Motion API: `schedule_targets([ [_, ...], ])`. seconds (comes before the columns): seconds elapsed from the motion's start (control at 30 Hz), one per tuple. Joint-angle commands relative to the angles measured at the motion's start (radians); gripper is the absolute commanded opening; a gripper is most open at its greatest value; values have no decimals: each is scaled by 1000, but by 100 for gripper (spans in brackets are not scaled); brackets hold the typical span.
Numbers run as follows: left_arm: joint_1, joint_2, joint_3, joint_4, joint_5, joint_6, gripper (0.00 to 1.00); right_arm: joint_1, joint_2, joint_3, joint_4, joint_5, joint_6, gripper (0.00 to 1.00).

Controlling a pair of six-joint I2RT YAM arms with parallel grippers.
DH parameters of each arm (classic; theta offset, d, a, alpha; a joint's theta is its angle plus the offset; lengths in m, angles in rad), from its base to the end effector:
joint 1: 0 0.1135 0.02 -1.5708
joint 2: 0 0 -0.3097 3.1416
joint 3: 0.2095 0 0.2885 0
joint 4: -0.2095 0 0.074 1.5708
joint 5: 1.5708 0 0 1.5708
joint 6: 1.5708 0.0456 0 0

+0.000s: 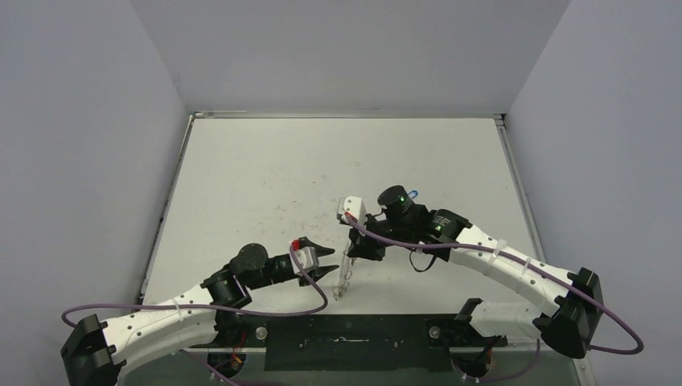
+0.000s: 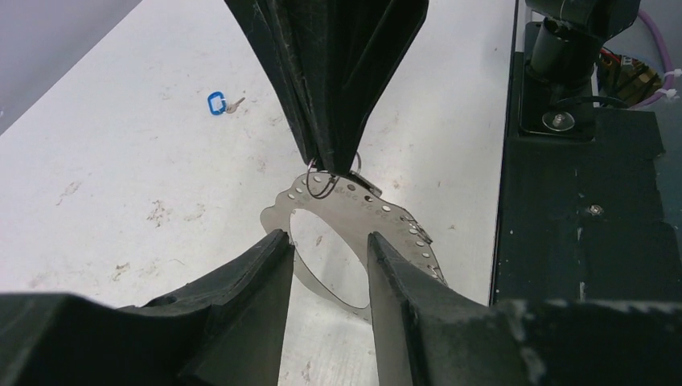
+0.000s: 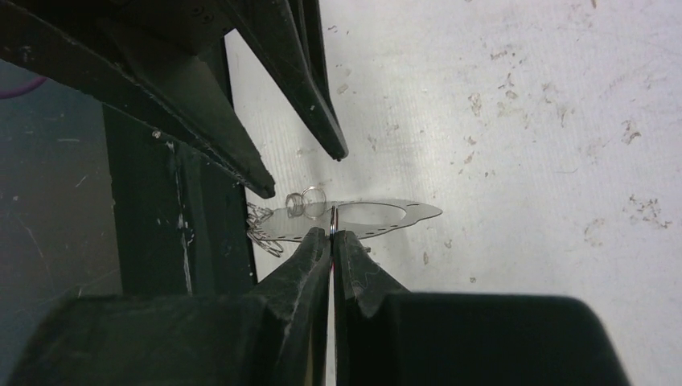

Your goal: Put the keys on the keyring

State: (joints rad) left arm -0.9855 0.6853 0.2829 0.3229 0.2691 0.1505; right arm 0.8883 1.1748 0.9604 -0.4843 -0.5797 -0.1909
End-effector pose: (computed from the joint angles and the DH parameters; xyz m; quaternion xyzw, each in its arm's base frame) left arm 0.0899 -0.1575 0.2448 0.4684 0.5647 -0.3627 0.5746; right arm 0.1540 0.2291 0.3257 -0.5498 0.6832 0.3818 0.2919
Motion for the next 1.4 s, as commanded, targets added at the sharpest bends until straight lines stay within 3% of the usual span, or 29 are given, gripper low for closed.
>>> schedule_targets([
  [0.0,-1,27,54,25,13,31,37,31,31,106,-181,9,-35,0],
  [0.33,0,117,74,158,123,16,26,73,56,139,-190,11,-45,0],
  [0.67,0,152,69,210,169,-2,26,86,59,134,-173,17,-47,0],
  [0.9,0,167,70,214,152,-3,0,97,57,133,-171,18,-50,0],
  [1.07,0,153,62,205,133,-3,0,99,48,132,-161,26,-56,0],
  [1.17,0,138,46,216,114,-8,0,99,29,120,-135,57,-58,23],
  [1.3,0,128,4,295,78,-46,0,97,-23,75,-76,88,-85,40],
  [1.37,1,131,-24,362,66,-63,0,96,-60,32,-30,98,-104,43],
])
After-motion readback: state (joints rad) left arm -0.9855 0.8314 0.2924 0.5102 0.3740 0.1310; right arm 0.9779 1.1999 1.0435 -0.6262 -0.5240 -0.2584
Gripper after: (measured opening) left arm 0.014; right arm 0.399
